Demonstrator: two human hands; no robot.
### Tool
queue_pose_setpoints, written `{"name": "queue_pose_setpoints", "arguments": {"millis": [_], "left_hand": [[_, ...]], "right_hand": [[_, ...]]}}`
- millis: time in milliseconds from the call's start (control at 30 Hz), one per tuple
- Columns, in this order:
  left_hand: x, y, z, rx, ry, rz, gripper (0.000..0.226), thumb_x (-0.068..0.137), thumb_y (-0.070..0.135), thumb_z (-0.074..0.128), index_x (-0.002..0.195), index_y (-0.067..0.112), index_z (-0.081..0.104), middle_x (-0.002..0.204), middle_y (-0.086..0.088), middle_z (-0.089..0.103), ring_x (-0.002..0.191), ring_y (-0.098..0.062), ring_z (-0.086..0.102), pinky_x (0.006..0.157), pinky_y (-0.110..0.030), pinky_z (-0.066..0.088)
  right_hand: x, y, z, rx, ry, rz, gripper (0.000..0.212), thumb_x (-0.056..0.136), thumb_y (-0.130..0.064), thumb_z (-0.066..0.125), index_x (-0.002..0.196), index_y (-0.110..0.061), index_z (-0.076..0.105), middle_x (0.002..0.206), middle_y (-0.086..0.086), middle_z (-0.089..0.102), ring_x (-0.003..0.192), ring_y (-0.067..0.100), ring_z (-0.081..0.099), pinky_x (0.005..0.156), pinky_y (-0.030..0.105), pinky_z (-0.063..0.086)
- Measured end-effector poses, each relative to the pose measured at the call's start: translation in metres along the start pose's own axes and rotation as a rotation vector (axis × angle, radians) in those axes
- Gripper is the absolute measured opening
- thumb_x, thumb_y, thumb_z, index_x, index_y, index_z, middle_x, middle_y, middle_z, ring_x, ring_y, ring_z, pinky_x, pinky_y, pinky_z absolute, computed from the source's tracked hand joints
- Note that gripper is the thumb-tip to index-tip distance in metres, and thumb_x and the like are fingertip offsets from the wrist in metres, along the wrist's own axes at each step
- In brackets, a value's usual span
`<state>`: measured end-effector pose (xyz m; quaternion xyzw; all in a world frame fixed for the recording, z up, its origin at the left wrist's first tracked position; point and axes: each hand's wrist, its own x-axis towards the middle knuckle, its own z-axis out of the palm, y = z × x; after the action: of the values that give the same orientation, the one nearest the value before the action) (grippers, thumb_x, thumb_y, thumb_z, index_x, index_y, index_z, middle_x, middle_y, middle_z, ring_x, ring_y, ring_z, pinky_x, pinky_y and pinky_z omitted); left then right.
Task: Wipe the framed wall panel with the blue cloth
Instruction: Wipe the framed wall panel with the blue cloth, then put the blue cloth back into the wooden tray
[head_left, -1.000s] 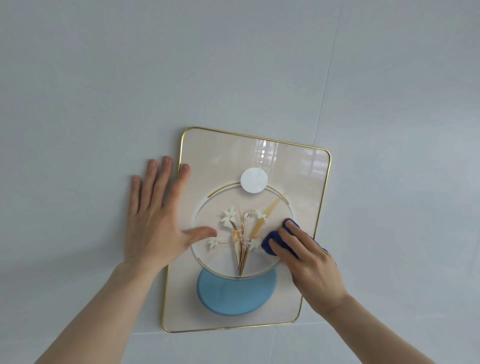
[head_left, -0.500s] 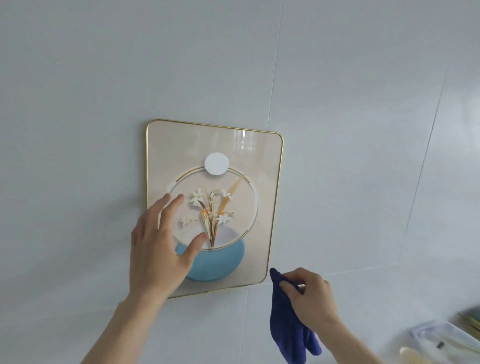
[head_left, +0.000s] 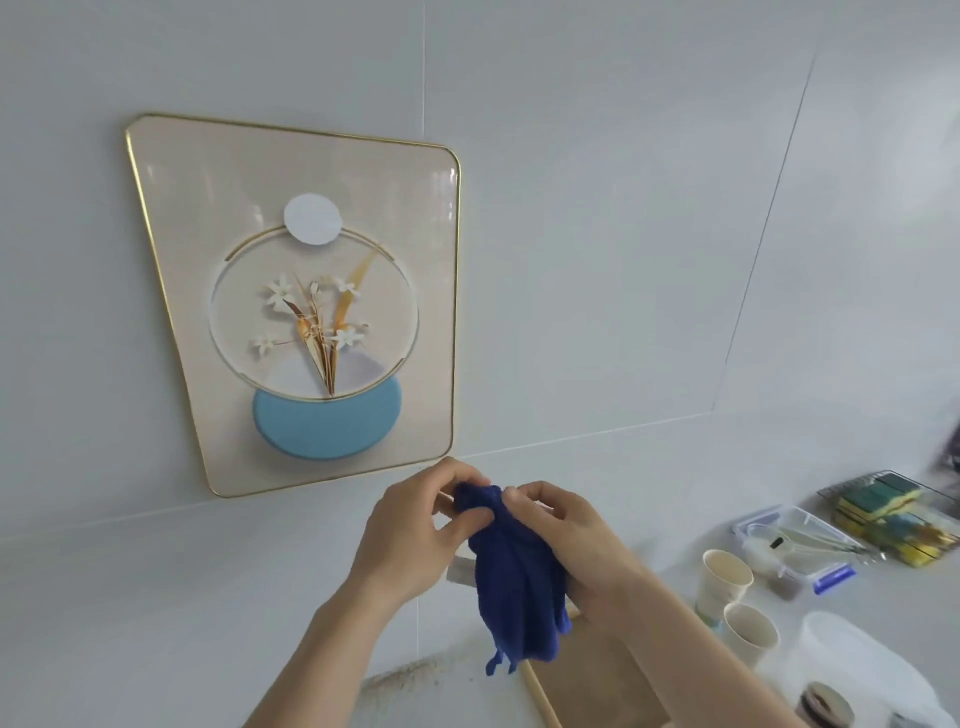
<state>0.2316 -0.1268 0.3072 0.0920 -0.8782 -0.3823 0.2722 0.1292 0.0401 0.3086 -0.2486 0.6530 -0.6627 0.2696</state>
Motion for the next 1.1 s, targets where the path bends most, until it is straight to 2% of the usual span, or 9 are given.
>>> {"name": "queue_pose_setpoints", "arguments": {"millis": [100, 233, 367, 433, 567, 667, 767, 933, 1100], "left_hand": [[0.007, 0.010, 0.015, -0.001, 0.078, -0.066, 0.012, 0.088, 0.028, 0.072, 0.093, 0.038, 0.067, 0.087, 0.019, 0.075, 0.083, -0.009, 0.071, 0.080, -0.040, 0.061], [0.019, 0.015, 0.032, 0.015, 0.096, -0.116, 0.009, 0.088, 0.030, 0.072, 0.091, 0.037, 0.068, 0.084, 0.015, 0.076, 0.078, -0.007, 0.070, 0.076, -0.038, 0.061], [0.024, 0.013, 0.057, 0.148, 0.034, -0.179, 0.004, 0.089, 0.039, 0.069, 0.092, 0.038, 0.067, 0.086, 0.018, 0.074, 0.079, -0.005, 0.068, 0.077, -0.035, 0.058], [0.024, 0.011, 0.075, 0.208, 0.003, -0.236, 0.006, 0.089, 0.044, 0.068, 0.093, 0.039, 0.066, 0.087, 0.018, 0.073, 0.084, -0.006, 0.067, 0.078, -0.035, 0.055], [0.023, 0.000, 0.113, 0.238, -0.049, -0.348, 0.008, 0.091, 0.046, 0.066, 0.095, 0.039, 0.066, 0.088, 0.018, 0.071, 0.087, -0.009, 0.066, 0.073, -0.032, 0.049], [0.023, -0.007, 0.142, 0.249, -0.091, -0.421, 0.008, 0.092, 0.045, 0.065, 0.097, 0.039, 0.066, 0.087, 0.019, 0.070, 0.084, -0.004, 0.065, 0.068, -0.030, 0.045], [0.024, -0.017, 0.172, 0.254, -0.125, -0.496, 0.008, 0.091, 0.042, 0.064, 0.098, 0.038, 0.066, 0.084, 0.018, 0.070, 0.081, -0.005, 0.065, 0.065, -0.028, 0.044], [0.027, -0.042, 0.224, 0.232, -0.171, -0.616, 0.008, 0.090, 0.041, 0.066, 0.097, 0.038, 0.066, 0.086, 0.017, 0.071, 0.082, -0.010, 0.067, 0.068, -0.030, 0.047], [0.024, -0.069, 0.270, 0.192, -0.176, -0.712, 0.006, 0.091, 0.036, 0.065, 0.093, 0.041, 0.063, 0.089, 0.018, 0.072, 0.085, -0.011, 0.069, 0.073, -0.031, 0.051]], "right_hand": [[-0.007, 0.013, -0.027, -0.037, -0.143, -0.012, 0.042, 0.081, -0.024, 0.086, 0.117, -0.013, 0.068, 0.118, 0.015, 0.078, 0.111, 0.037, 0.074, 0.100, 0.053, 0.059], [-0.004, 0.031, -0.067, -0.265, -0.051, -0.024, 0.029, 0.074, -0.009, 0.085, 0.100, -0.020, 0.076, 0.105, 0.014, 0.080, 0.098, 0.039, 0.077, 0.090, 0.054, 0.064], [-0.001, 0.033, -0.113, -0.434, -0.040, -0.021, 0.015, 0.084, -0.006, 0.081, 0.093, -0.017, 0.076, 0.087, 0.008, 0.081, 0.082, 0.022, 0.078, 0.074, 0.033, 0.062], [0.003, 0.034, -0.134, -0.579, -0.036, -0.020, 0.014, 0.084, -0.008, 0.079, 0.092, -0.019, 0.076, 0.084, 0.006, 0.081, 0.077, 0.016, 0.076, 0.069, 0.028, 0.060], [0.017, 0.047, -0.173, -0.790, 0.005, -0.025, 0.016, 0.084, -0.007, 0.073, 0.091, -0.021, 0.075, 0.069, -0.011, 0.073, 0.060, 0.001, 0.066, 0.054, 0.015, 0.048], [0.029, 0.068, -0.198, -0.881, 0.027, -0.022, 0.013, 0.085, -0.013, 0.072, 0.092, -0.024, 0.075, 0.081, -0.004, 0.075, 0.076, 0.014, 0.068, 0.067, 0.029, 0.056], [0.043, 0.095, -0.217, -0.891, 0.064, 0.006, 0.016, 0.083, -0.018, 0.070, 0.088, -0.033, 0.074, 0.082, -0.004, 0.076, 0.084, 0.023, 0.069, 0.076, 0.046, 0.061], [0.068, 0.139, -0.241, -0.902, 0.065, 0.030, 0.021, 0.084, -0.016, 0.064, 0.094, -0.032, 0.074, 0.086, -0.005, 0.077, 0.084, 0.023, 0.069, 0.075, 0.047, 0.062], [0.090, 0.181, -0.254, -0.898, 0.060, 0.056, 0.031, 0.084, -0.006, 0.058, 0.099, -0.028, 0.074, 0.090, -0.004, 0.077, 0.086, 0.026, 0.067, 0.073, 0.042, 0.059]]}}
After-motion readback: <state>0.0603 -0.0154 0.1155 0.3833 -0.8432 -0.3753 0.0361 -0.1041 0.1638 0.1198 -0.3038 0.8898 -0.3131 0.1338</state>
